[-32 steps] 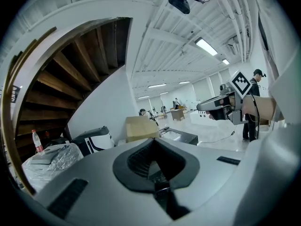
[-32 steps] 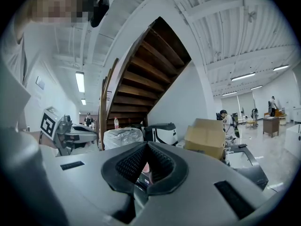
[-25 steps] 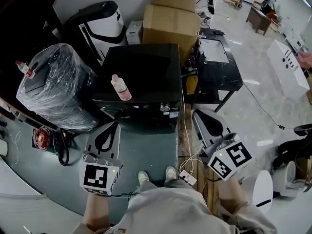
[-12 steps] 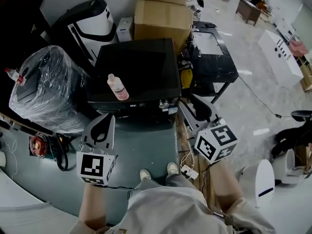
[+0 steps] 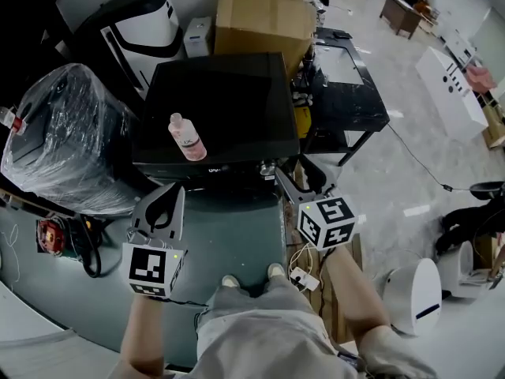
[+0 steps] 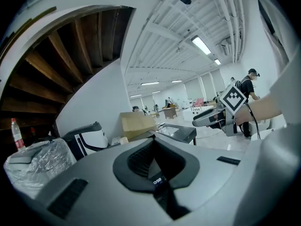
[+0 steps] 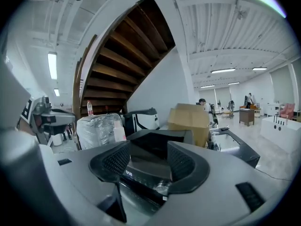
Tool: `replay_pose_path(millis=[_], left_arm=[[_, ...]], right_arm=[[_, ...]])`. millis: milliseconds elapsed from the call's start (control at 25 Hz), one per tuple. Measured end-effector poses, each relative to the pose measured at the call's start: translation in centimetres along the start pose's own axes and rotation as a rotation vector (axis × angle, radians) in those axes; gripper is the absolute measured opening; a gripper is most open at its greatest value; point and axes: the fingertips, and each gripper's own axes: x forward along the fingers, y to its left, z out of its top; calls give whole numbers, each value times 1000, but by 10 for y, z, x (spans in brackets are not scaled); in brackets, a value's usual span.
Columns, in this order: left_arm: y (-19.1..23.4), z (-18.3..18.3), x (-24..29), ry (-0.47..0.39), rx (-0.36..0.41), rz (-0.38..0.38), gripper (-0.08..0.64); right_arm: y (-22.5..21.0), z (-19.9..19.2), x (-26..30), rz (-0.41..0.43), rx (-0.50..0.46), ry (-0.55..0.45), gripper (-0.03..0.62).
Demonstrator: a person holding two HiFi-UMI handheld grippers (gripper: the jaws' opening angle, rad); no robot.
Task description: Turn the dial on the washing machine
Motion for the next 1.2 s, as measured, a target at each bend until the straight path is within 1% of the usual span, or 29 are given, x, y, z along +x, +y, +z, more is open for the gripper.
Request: replay_pose_path(millis=[160, 400, 680, 800, 920, 1000, 1040, 1160, 1200], left_arm=[[3, -32, 9, 23, -25, 1, 20], [6, -83, 27, 78, -53, -4, 20], [15, -125, 46, 60, -32, 25, 20], [15, -141, 53, 55, -47, 31, 20], [12, -158, 61, 60, -53, 28, 20], [8, -167, 67, 66, -53, 18, 20], [7, -170, 69, 70, -52, 12, 20], [4, -176, 75, 79, -60, 1, 20], [3, -177, 75, 83, -68, -2, 20]], right_arm=[[-2, -43, 26, -14, 6, 54, 264], [-12, -88, 59, -31, 57, 98, 266], [-23, -148, 96, -43, 20, 167, 278], [-31, -166, 107, -65, 52, 163, 279], [-42, -182, 116, -86, 161, 150, 279], [-52, -190, 120, -98, 278, 119, 285], [-57, -194, 121, -97, 360, 99, 294], [-68, -207, 121, -76, 674, 31, 325], [-69, -208, 120, -65, 757, 5, 337]])
